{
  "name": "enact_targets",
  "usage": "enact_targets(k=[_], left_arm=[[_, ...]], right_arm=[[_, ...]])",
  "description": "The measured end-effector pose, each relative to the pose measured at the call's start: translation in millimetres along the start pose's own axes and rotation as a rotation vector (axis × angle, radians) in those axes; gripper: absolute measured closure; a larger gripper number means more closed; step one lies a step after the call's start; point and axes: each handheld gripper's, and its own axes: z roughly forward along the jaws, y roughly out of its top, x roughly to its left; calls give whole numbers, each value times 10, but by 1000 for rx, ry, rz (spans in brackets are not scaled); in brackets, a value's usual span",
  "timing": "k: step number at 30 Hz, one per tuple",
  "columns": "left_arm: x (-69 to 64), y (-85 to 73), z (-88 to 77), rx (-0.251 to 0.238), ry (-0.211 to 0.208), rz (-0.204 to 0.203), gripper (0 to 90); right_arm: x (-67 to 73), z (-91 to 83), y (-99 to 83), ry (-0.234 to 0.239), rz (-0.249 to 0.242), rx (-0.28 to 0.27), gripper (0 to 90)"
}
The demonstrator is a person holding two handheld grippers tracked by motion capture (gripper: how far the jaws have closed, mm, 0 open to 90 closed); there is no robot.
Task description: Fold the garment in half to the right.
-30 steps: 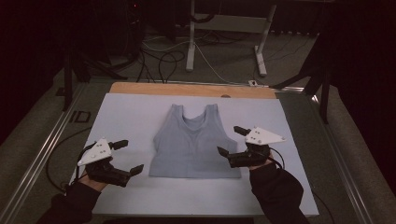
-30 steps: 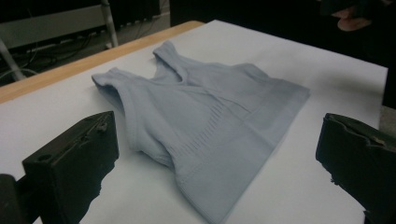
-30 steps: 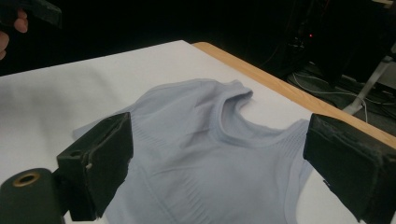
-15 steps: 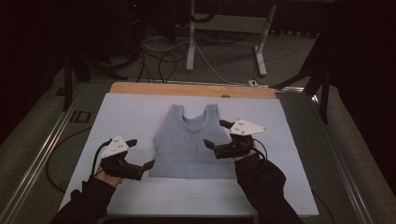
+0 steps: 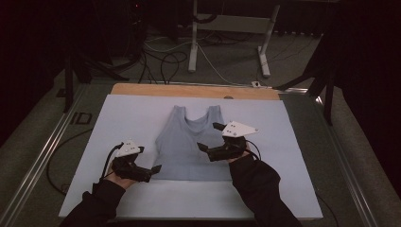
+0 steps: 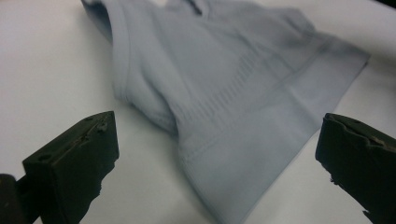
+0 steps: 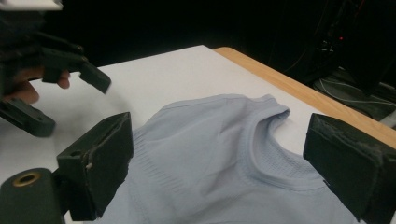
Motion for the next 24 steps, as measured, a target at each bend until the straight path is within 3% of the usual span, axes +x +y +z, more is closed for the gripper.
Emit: enact_targets(k=[8,11,17,24], left_arm=[[44,-101,245,111,-61,-32,73],[64,-115,310,131,-57,-31,149],[109,-107,392,141,-60,-34,258],[152,-79,392,152,-95,-55,413]], right_arm=[[22,40,-46,11,0,11,86],[29,44,-51,14,-5,18,86],[48,49,-64,20,-3,24,86],[65,46,-78,24,-4,25,86]])
